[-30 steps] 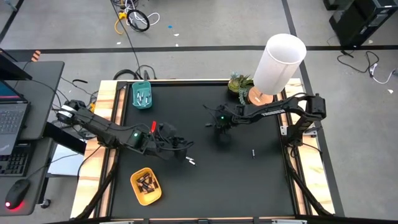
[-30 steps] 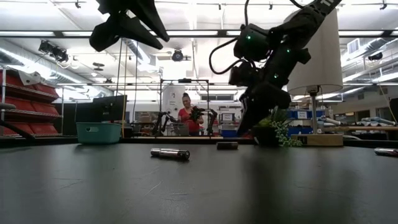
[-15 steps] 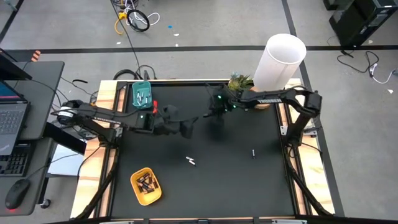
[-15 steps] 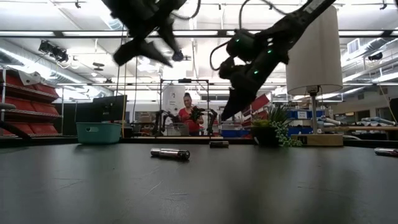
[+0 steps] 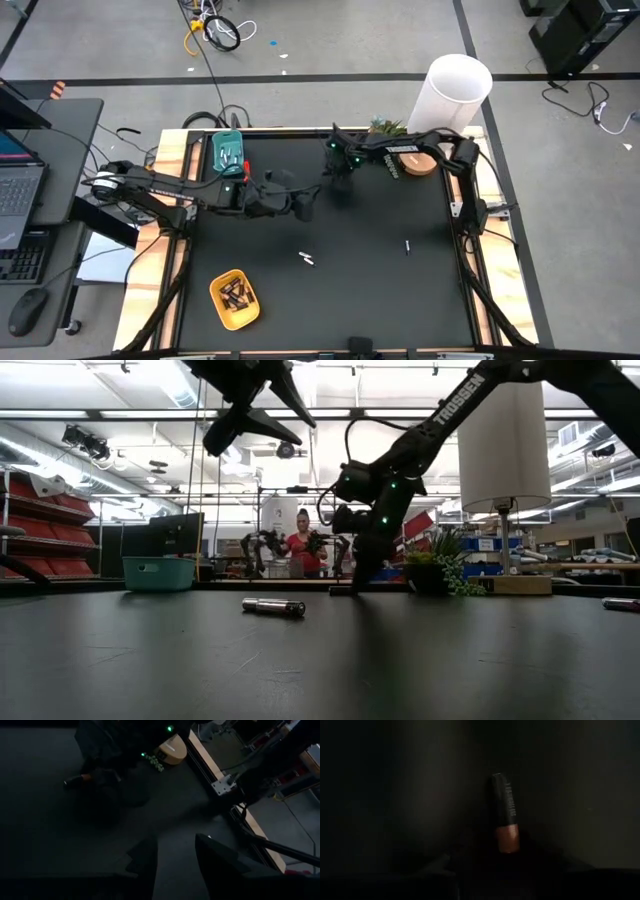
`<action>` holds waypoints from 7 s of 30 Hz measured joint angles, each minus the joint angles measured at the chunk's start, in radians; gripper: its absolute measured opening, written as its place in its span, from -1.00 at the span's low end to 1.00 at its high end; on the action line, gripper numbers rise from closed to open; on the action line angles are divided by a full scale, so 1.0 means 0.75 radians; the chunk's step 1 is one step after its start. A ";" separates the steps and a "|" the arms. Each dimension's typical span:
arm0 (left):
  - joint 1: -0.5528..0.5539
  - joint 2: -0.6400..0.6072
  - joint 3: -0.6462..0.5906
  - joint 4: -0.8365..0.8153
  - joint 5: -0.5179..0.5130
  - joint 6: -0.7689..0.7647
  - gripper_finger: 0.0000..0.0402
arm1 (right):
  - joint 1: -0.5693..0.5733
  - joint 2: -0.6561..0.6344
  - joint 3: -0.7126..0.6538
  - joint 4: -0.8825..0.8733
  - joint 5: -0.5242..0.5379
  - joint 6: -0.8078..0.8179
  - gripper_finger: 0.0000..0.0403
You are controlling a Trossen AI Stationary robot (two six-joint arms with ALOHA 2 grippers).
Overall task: Sort batteries
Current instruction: Put the black battery into the yellow bin
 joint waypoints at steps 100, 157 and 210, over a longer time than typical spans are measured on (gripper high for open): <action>-0.017 0.000 0.000 0.014 0.015 -0.015 -0.27 | -0.212 0.064 0.082 0.023 0.087 -0.266 -0.84; -0.978 -0.168 0.001 -0.455 -0.760 -0.706 -0.35 | 0.874 -0.439 0.074 0.846 -0.035 1.249 -0.87; -0.842 0.004 0.002 0.122 -1.092 -0.058 -0.71 | 0.888 -0.345 0.077 1.021 -0.065 1.425 -0.80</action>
